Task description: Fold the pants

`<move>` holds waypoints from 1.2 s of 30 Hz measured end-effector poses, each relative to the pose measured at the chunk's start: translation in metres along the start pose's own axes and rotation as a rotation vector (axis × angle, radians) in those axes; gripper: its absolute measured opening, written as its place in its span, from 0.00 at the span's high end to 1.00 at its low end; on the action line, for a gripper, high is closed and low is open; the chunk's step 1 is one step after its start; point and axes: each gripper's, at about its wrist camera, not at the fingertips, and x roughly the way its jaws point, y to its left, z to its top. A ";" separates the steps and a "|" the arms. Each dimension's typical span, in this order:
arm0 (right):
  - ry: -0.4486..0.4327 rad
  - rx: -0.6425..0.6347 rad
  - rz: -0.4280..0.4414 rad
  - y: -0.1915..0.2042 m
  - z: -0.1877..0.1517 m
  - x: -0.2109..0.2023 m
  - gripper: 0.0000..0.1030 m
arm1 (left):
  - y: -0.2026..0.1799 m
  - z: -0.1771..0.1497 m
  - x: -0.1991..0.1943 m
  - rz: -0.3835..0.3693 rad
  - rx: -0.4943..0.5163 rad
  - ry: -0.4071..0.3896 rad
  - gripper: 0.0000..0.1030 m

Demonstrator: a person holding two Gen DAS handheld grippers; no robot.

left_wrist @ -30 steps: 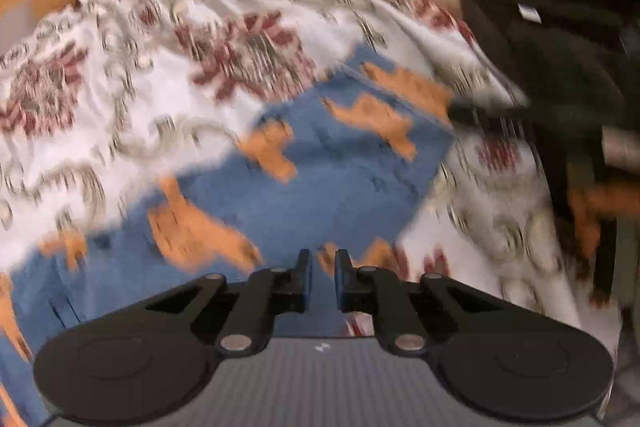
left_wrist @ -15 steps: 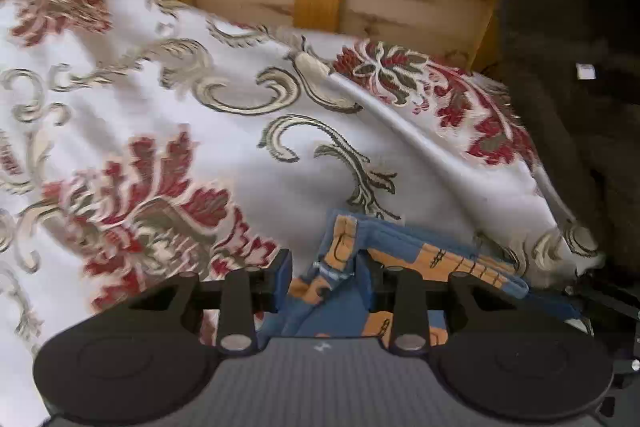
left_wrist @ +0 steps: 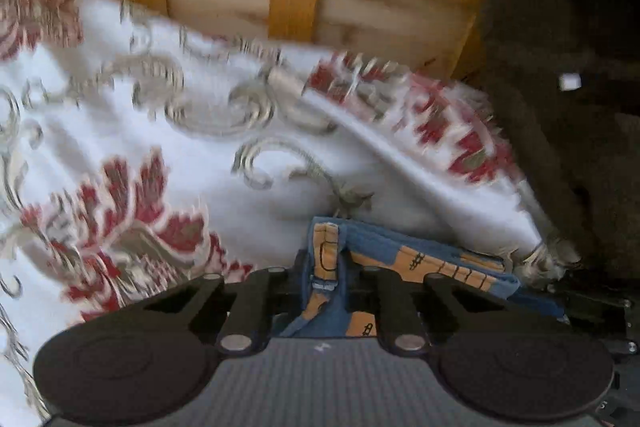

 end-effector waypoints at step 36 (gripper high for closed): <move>0.034 -0.286 0.084 0.060 -0.005 -0.038 0.20 | 0.002 -0.204 -0.200 0.478 -0.321 -0.220 0.09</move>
